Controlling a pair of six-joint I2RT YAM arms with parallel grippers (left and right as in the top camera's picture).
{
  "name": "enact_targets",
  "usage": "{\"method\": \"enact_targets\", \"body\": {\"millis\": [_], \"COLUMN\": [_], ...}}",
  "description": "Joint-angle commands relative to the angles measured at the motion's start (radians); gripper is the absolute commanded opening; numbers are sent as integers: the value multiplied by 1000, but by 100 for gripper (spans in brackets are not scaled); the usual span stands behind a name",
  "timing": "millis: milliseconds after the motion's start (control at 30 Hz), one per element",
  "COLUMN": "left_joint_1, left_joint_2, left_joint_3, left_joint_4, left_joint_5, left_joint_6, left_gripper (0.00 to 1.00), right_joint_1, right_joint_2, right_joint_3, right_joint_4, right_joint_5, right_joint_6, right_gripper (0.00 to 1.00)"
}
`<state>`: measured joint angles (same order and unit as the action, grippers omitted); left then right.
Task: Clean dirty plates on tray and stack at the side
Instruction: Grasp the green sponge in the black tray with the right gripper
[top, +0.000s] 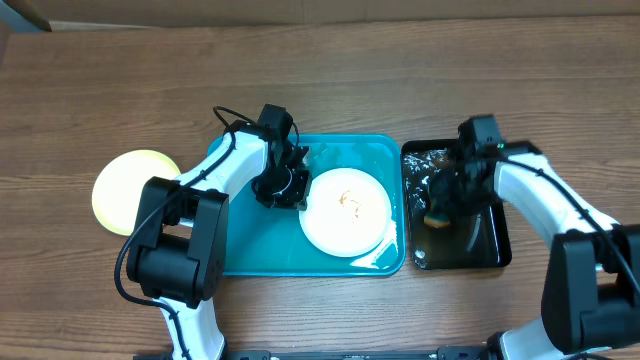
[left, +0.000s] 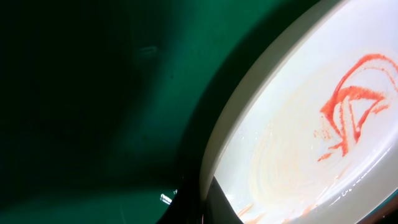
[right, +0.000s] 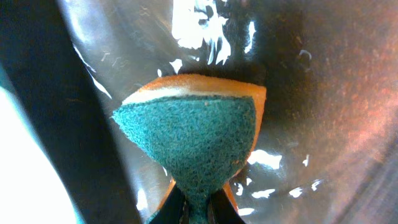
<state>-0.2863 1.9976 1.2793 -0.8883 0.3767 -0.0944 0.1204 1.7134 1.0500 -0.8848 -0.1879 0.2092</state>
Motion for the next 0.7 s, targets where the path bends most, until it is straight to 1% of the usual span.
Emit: {"method": "enact_targets", "body": {"millis": [0,67,200,433,467,567,600,667], "left_joint_1": [3,3,3,3,3,2,2,2], "left_joint_2": [18,18,18,18,18,18,18,18], "left_joint_3": [-1,-1,-1,-1,-1,-1,-1,-1], "left_joint_4": [-1,-1,3,2,2,2,2,2], "left_joint_5": [-43,-43,-43,-43,-43,-43,-43,-43], "left_joint_6": [4,4,4,4,4,4,4,4], "left_gripper": [4,4,4,4,4,4,4,4], "right_joint_1": [4,4,4,4,4,9,24,71], "right_joint_2": [-75,-75,-74,-77,-77,-77,-77,-77], "right_joint_3": [139,154,133,133,133,133,133,134], "right_joint_4": [-55,-108,-125,-111,-110,-121,-121,-100], "right_joint_5": [3,-22,3,0,-16,-188,-237,-263], "right_joint_6": [-4,-3,-3,-4,-18,-119,-136,-135], "right_gripper": [4,4,4,4,4,4,4,4]}}
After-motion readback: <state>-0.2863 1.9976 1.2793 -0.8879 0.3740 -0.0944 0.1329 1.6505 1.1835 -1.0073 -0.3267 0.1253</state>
